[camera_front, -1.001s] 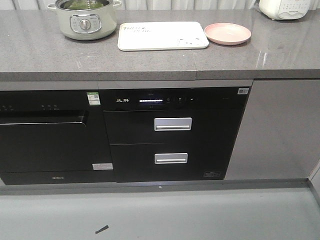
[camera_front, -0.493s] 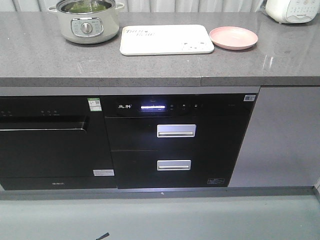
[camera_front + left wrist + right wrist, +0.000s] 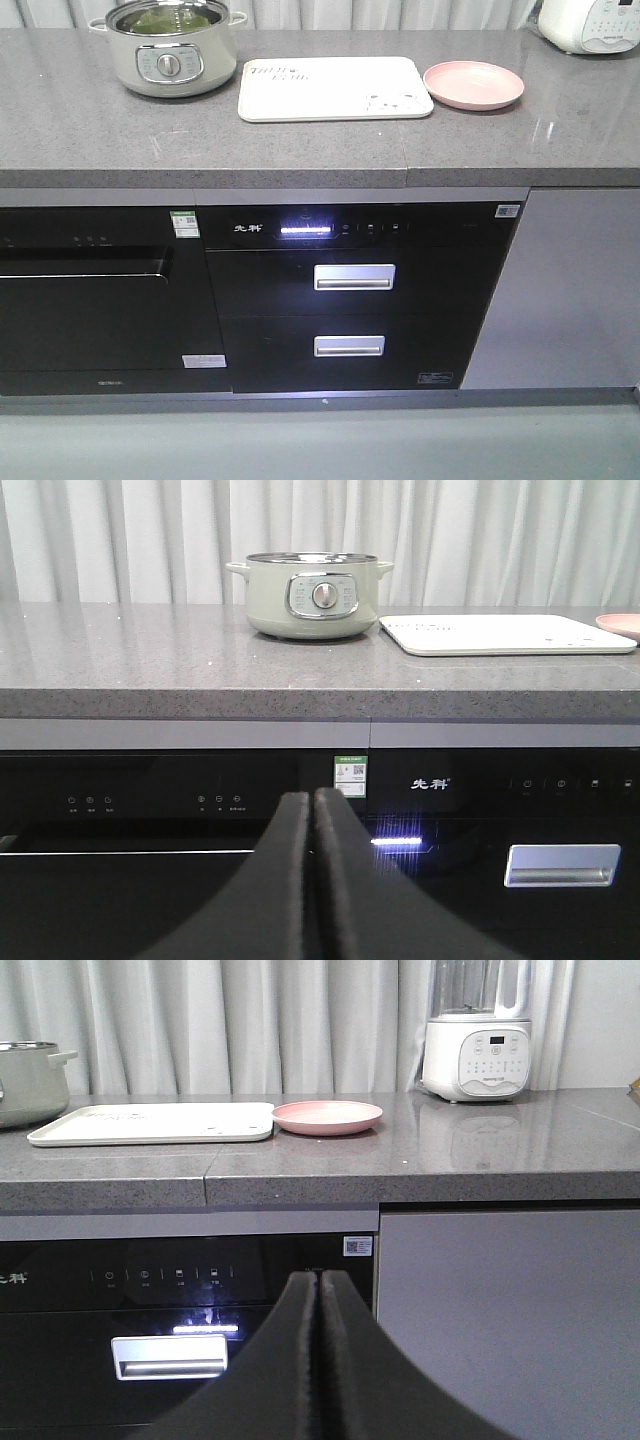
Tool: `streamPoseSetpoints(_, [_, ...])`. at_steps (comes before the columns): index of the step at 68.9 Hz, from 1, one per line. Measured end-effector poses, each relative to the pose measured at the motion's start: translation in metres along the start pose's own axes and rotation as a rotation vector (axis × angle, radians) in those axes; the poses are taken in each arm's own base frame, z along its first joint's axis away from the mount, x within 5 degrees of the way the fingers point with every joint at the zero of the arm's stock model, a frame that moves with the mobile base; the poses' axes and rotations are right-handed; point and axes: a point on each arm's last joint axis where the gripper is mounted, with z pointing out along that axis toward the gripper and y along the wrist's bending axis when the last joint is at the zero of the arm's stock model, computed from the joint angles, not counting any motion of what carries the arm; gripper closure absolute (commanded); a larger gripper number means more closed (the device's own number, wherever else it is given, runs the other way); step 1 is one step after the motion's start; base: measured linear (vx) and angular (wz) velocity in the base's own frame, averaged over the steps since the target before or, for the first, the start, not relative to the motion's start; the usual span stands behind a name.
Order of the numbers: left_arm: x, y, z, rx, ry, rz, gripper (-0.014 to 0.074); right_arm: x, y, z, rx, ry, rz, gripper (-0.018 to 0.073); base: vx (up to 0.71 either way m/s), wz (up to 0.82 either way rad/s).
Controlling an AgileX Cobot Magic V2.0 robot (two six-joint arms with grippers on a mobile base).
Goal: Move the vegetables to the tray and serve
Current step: 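Continue driving closer and align the base with the counter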
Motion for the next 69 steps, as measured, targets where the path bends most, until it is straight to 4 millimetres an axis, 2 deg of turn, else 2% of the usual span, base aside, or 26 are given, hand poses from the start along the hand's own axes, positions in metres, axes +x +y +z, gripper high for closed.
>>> streamPoseSetpoints(69, [0.0,0.0,0.0,0.0,0.0,0.0,0.0602,0.0,0.0,0.0,0.0,0.0,0.0,0.0561,0.07,-0.01])
